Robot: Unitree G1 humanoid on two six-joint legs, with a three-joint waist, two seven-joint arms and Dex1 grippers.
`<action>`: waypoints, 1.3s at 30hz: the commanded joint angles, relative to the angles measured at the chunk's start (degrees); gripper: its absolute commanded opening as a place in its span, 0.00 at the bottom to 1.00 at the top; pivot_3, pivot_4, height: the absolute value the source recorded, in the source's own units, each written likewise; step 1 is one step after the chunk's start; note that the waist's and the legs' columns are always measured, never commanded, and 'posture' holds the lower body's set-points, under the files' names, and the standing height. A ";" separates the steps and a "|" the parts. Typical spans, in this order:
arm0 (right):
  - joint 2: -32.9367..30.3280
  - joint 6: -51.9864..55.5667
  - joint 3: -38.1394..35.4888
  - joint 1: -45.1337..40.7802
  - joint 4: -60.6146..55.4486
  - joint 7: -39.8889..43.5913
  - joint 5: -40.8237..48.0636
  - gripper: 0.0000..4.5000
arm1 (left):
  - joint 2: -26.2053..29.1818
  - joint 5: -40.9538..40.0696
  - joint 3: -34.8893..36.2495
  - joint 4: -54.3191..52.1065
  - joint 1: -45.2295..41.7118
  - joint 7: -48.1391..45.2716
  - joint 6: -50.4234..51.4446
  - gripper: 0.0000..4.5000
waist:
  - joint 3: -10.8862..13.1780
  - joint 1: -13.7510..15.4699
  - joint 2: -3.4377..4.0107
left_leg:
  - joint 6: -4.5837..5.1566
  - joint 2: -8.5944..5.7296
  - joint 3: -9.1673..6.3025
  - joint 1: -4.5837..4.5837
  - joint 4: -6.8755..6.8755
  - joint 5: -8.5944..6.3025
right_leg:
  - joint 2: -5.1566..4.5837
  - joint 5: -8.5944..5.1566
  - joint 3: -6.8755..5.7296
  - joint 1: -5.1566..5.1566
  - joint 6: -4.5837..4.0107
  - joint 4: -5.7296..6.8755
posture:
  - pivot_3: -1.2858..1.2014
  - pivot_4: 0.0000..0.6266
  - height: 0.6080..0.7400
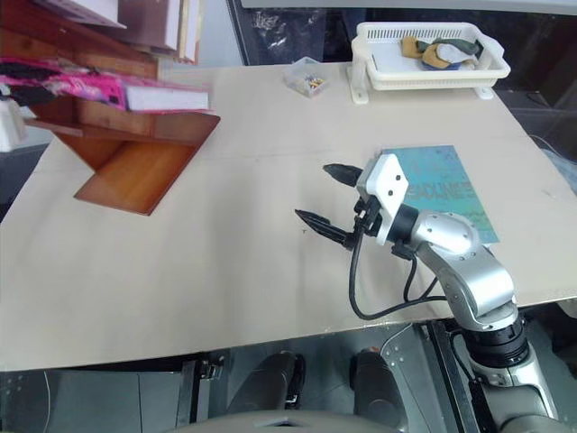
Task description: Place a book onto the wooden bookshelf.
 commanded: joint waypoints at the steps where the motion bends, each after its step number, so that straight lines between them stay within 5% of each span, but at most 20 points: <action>1: 0.97 -0.18 -0.02 -0.78 -4.03 -1.78 0.32 1.00 | 1.37 6.74 -4.14 4.42 -4.02 4.48 -0.28 0.06 | 0.00 0.05 0.00 | 0.00 0.02 -0.01 0.01 0.01 0.00 | 0.00 0.00 -0.02 0.01 0.00 0.02 | 0.52 0.24 1.00; 11: 2.56 0.36 0.41 -3.01 -3.63 -2.43 1.34 1.00 | 2.97 5.07 -4.43 9.18 -0.31 4.59 -0.31 0.06 | 0.00 0.06 -0.01 | 0.01 0.06 -0.04 0.13 0.11 0.01 | 0.00 0.00 -0.06 0.04 0.01 0.14 | 0.52 0.24 1.00; 19: 2.81 -0.01 0.38 -3.67 -2.39 -2.44 0.86 1.00 | 5.12 3.71 -2.24 9.22 3.16 10.87 2.13 0.87 | 0.11 0.02 -0.35 | 0.00 0.07 -0.14 0.01 0.13 0.01 | 0.00 0.01 -0.15 -0.01 0.00 0.11 | 0.52 0.24 1.00; 24: 2.59 -0.28 0.53 -3.83 -1.65 -1.94 0.43 1.00 | 6.92 -7.00 5.57 10.06 9.64 6.40 -2.07 0.87 | 0.12 -0.51 -0.35 | 0.00 0.06 0.00 -0.01 0.10 0.01 | -0.05 0.01 -0.10 -0.08 -0.01 0.01 | 0.52 0.24 1.00; 32: 1.08 -0.24 0.07 -3.56 0.06 0.14 1.04 1.00 | 6.98 -34.90 27.03 5.42 30.99 -16.43 2.85 0.87 | 0.16 -1.51 -0.29 | 0.02 0.17 0.10 -0.01 0.01 -0.01 | -0.07 0.01 -0.12 -0.12 -0.02 0.04 | 0.52 0.24 1.00; 39: 0.05 0.16 -0.10 -4.09 1.70 2.18 1.71 1.00 | -2.28 -50.90 44.12 -22.92 62.05 -19.82 14.63 0.87 | 0.16 -1.08 -0.20 | 0.02 0.25 0.13 0.05 -0.01 -0.02 | -0.17 0.03 -0.10 -0.11 -0.06 -0.01 | 0.52 0.24 1.00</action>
